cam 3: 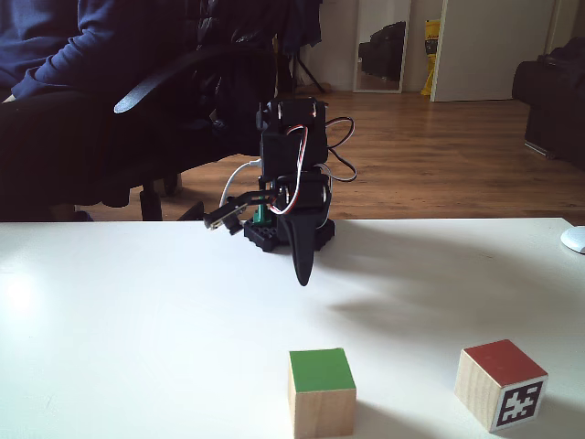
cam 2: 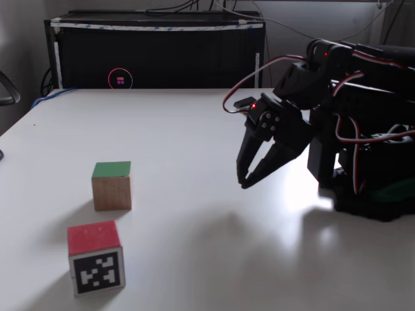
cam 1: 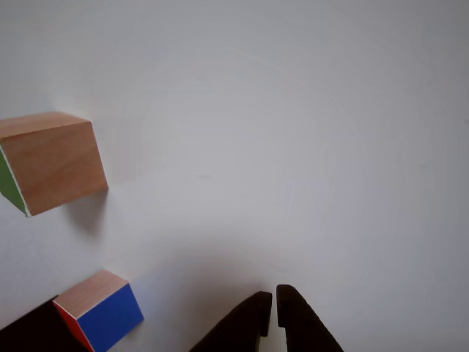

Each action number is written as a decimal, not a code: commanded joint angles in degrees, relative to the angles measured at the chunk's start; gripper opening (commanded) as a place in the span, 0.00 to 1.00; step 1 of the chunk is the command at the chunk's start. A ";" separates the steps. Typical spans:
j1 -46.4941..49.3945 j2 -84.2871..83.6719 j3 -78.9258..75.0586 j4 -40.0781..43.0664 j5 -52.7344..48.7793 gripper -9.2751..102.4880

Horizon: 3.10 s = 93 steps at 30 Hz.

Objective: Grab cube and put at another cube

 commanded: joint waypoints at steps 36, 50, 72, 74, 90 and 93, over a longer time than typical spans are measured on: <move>0.09 -86.40 -77.61 -0.88 -0.44 0.48; 1.67 -107.67 -91.58 1.23 -2.81 0.47; 3.60 -122.43 -100.63 0.88 -4.31 0.45; 3.43 -122.87 -100.63 0.70 -4.22 0.44; 2.11 -123.66 -100.20 -1.41 -3.43 0.36; 2.29 -123.40 -99.76 -2.81 -3.25 0.27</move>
